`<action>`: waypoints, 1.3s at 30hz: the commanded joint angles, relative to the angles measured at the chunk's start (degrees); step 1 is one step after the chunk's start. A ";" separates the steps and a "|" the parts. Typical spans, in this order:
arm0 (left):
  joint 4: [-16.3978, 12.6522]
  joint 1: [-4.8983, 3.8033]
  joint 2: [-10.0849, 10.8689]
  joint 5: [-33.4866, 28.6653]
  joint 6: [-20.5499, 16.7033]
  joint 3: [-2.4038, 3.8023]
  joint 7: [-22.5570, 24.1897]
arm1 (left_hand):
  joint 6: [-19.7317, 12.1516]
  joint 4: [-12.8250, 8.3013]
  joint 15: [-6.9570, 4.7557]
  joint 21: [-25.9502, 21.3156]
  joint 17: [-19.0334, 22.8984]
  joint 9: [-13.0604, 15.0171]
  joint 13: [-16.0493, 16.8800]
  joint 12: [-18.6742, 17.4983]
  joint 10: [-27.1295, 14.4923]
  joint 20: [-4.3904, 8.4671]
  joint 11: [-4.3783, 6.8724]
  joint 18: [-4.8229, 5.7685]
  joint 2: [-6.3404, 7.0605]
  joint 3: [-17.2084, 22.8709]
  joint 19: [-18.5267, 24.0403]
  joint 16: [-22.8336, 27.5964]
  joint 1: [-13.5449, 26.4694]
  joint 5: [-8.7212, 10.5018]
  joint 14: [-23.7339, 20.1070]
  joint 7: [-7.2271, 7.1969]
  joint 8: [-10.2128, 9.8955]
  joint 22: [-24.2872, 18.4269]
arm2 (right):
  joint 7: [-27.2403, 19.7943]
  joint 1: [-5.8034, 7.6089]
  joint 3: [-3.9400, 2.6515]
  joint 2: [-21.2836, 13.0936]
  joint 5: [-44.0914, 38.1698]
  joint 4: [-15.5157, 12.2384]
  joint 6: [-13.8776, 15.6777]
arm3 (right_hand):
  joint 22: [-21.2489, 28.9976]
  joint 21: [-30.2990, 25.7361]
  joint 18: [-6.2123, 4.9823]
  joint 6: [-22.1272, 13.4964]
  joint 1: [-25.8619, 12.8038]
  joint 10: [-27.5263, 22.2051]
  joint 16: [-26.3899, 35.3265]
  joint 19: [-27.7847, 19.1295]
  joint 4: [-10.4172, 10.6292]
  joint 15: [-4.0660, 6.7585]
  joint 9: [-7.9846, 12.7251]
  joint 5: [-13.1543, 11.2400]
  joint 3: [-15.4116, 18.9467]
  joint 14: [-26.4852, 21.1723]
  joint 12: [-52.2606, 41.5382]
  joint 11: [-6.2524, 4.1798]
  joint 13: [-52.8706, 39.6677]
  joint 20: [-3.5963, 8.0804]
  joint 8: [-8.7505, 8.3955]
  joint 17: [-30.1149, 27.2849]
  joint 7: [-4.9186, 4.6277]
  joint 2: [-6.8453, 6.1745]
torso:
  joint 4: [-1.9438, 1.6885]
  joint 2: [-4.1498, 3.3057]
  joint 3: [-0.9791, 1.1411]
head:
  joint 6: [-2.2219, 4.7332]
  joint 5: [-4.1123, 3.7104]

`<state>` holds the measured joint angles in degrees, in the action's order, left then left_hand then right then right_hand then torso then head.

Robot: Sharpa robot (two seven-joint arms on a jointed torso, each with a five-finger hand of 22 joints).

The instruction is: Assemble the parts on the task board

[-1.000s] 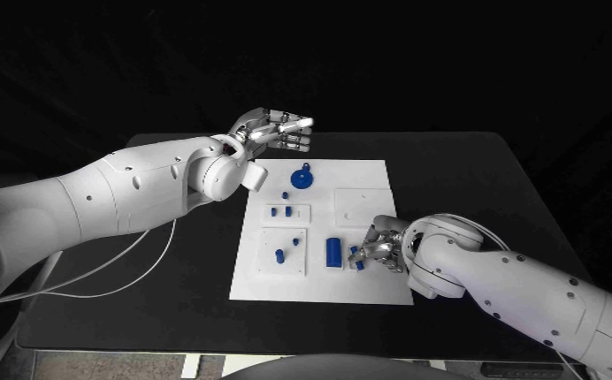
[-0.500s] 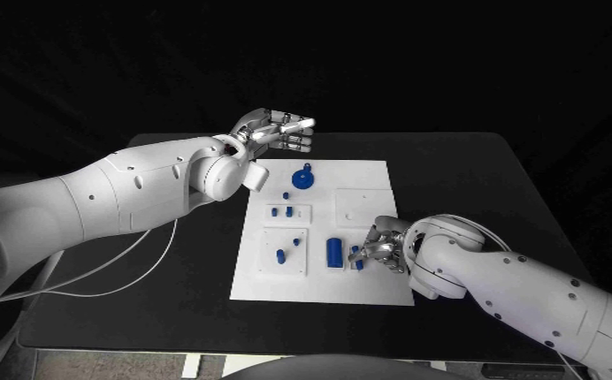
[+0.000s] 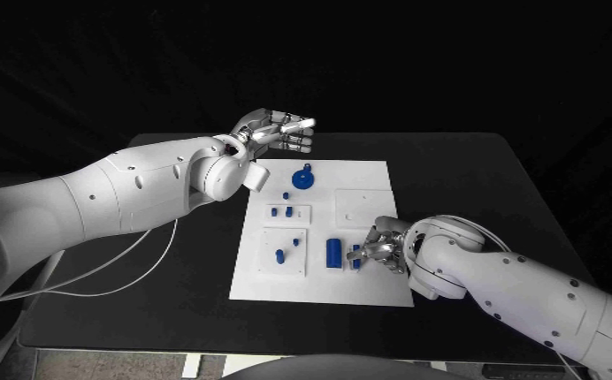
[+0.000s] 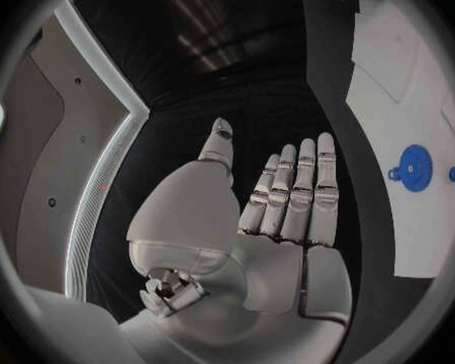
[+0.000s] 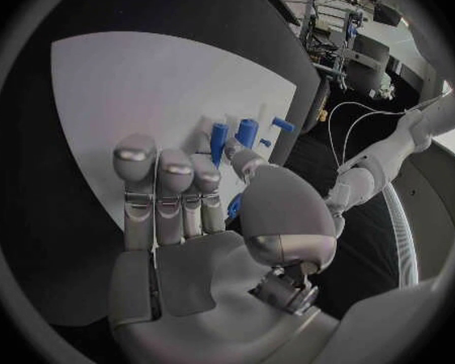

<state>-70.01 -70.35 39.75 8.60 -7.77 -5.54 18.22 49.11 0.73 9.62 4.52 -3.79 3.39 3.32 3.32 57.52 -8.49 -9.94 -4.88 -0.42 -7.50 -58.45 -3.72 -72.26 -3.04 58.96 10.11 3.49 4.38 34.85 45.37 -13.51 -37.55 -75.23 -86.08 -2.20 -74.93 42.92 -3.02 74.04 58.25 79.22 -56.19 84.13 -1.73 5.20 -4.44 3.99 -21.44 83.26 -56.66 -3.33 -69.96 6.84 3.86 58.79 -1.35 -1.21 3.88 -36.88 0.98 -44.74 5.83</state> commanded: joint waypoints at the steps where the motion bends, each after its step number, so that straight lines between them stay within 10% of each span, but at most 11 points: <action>1: -0.07 -0.01 -0.13 0.14 0.85 0.03 0.32 | -0.23 0.07 0.01 0.24 -0.07 -0.08 0.06 0.37 -0.28 -0.30 0.07 -0.66 -0.66 -0.26 0.11 0.25 -0.09 0.12 -0.41 0.00 -0.08 0.07 | -1.23 -0.24 0.18 0.29 0.61 -0.09 -1.21 | -5.16 -0.28 0.77 -0.33 0.10 -0.27 0.27 1.59 0.65 0.39 0.04 -0.45 0.09 0.02 0.16 0.32 0.04 0.03 -0.21 0.00 0.00 -0.74 | -0.01 -0.01 -0.02 | 0.01 0.03; 18: -0.01 0.00 -0.19 0.14 0.91 0.01 0.25 | -0.23 0.07 0.01 0.24 -0.07 -0.08 0.06 0.37 -0.28 -0.30 0.07 -0.66 -0.66 -0.26 0.11 0.25 -0.09 0.12 -0.41 0.00 -0.08 0.07 | -1.62 -0.24 0.19 0.33 0.68 0.04 -1.69 | -5.16 -0.36 0.78 -0.32 0.97 -0.30 0.34 1.58 -1.44 0.38 0.04 -0.27 0.59 0.04 0.14 0.29 0.10 0.03 -0.21 0.10 0.04 -0.47 | -0.01 -0.02 0.00 | -0.31 0.11; 39: -0.02 0.00 -0.21 0.15 0.94 -0.02 0.21 | -0.23 0.07 0.01 0.24 -0.07 -0.08 0.06 0.37 -0.28 -0.30 0.07 -0.66 -0.66 -0.26 0.11 0.25 -0.09 0.12 -0.41 0.00 -0.08 0.07 | -1.67 -0.24 0.20 0.06 1.14 -0.20 -2.37 | -5.17 -0.40 0.77 -0.16 1.09 -0.29 0.44 1.59 2.32 0.35 0.05 -0.73 2.86 0.06 0.16 0.36 0.20 0.00 -0.20 0.14 -0.03 -2.29 | 0.01 -0.01 0.02 | -0.57 0.25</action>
<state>-69.95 -70.34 39.68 8.61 -7.60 -5.60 18.07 49.11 0.73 9.62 4.52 -3.79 3.40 3.32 3.32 57.53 -8.49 -9.93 -4.88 -0.41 -7.49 -58.45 -3.72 -72.27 -3.04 58.96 10.11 3.49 4.38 34.04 45.35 -13.48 -37.60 -74.71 -86.04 -2.79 -74.92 42.70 -3.02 74.03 59.31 79.02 -55.97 84.13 0.36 5.19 -4.43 3.51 -18.58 83.26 -56.67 -3.07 -69.80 6.84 3.86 58.89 -1.35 -3.05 3.89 -36.88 0.98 -45.25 6.06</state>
